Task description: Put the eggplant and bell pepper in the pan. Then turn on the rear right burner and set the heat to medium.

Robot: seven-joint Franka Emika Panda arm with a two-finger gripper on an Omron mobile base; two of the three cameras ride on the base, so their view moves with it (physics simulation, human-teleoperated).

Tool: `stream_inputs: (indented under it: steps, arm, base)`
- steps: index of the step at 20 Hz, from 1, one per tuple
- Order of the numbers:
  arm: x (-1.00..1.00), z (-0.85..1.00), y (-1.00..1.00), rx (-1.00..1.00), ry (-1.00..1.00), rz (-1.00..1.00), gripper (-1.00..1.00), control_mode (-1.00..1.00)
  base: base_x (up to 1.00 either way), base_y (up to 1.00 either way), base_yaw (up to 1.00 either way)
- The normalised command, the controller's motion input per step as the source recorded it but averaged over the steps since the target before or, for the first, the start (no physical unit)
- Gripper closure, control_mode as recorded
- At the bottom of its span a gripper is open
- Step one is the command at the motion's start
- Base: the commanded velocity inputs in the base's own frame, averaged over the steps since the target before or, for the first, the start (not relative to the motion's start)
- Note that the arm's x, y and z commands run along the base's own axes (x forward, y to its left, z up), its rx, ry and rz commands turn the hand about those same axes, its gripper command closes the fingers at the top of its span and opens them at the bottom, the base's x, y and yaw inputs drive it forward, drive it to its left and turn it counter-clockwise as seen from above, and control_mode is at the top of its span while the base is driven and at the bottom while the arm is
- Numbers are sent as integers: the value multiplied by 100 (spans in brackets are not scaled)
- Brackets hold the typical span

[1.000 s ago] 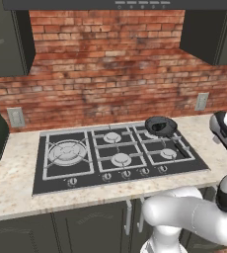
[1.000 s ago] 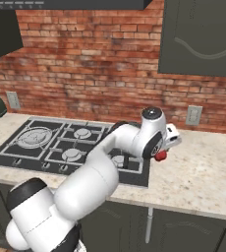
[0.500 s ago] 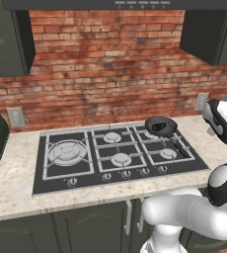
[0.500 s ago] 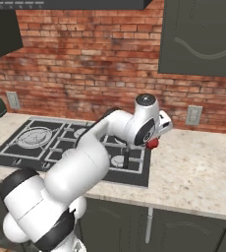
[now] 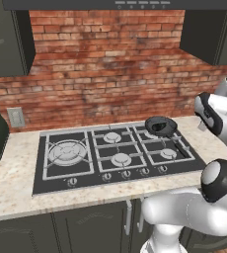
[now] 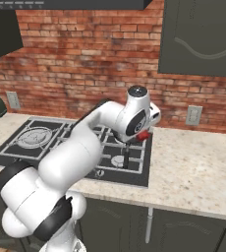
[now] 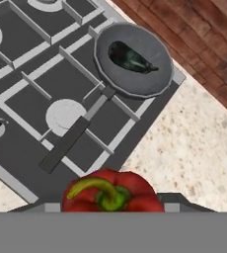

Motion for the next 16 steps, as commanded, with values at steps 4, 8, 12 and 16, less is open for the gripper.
stream_inputs:
  steps: [4, 8, 12, 16]
  arm:
    - [6, 1, 46, 0, 0, 6, 100, -100]
    - [10, 0, 50, 0, 0, 3, 100, -100]
    - [32, 0, 45, 0, 0, 0, 100, -100]
    - [58, 0, 31, 0, 5, 0, 100, -100]
  base:
    - [0, 0, 0]
    - [0, 0, 0]
    - [0, 0, 0]
    - [0, 0, 0]
